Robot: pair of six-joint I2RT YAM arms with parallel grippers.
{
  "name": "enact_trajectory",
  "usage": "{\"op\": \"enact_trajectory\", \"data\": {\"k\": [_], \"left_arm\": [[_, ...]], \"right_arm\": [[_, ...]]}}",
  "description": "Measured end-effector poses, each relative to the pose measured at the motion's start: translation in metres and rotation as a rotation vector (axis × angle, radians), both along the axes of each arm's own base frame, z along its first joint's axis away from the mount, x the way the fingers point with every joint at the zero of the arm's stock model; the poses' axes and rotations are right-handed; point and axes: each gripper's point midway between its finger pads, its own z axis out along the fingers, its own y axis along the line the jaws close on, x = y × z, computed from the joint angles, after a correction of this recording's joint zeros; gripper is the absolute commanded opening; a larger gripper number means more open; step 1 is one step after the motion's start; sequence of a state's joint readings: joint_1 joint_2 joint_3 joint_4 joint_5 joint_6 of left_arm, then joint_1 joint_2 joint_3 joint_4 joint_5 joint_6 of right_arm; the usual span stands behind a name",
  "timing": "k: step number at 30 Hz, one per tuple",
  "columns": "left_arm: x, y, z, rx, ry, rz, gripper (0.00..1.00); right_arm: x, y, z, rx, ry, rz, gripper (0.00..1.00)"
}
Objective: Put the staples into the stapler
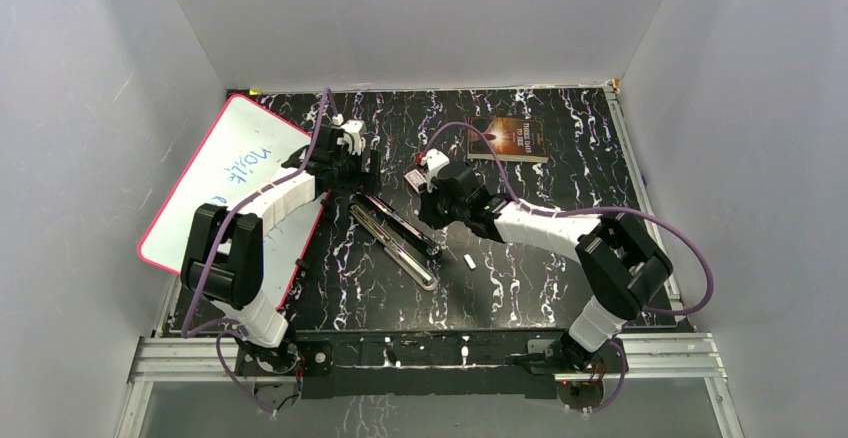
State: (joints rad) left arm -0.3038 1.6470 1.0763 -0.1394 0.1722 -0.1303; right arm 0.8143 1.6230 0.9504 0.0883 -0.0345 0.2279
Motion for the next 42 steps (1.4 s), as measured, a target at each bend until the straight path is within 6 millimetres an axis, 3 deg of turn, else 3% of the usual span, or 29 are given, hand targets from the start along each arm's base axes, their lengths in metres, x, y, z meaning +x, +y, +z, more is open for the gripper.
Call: {"op": "enact_trajectory", "data": {"k": [20, 29, 34, 42], "left_arm": [[0.000, 0.000, 0.000, 0.000, 0.000, 0.000, 0.92], [0.000, 0.000, 0.000, 0.000, 0.000, 0.000, 0.92], [0.000, 0.000, 0.000, 0.000, 0.000, 0.000, 0.92], [0.000, 0.000, 0.000, 0.000, 0.000, 0.000, 0.92]], "right_arm": [[0.041, -0.060, -0.036, -0.384, -0.209, -0.158, 0.17], [0.035, -0.064, -0.057, -0.522, -0.253, -0.134, 0.18], [0.033, -0.063, -0.057, -0.545, -0.273, -0.130, 0.19], [0.031, -0.062, -0.061, -0.575, -0.289, -0.115, 0.32]]}}
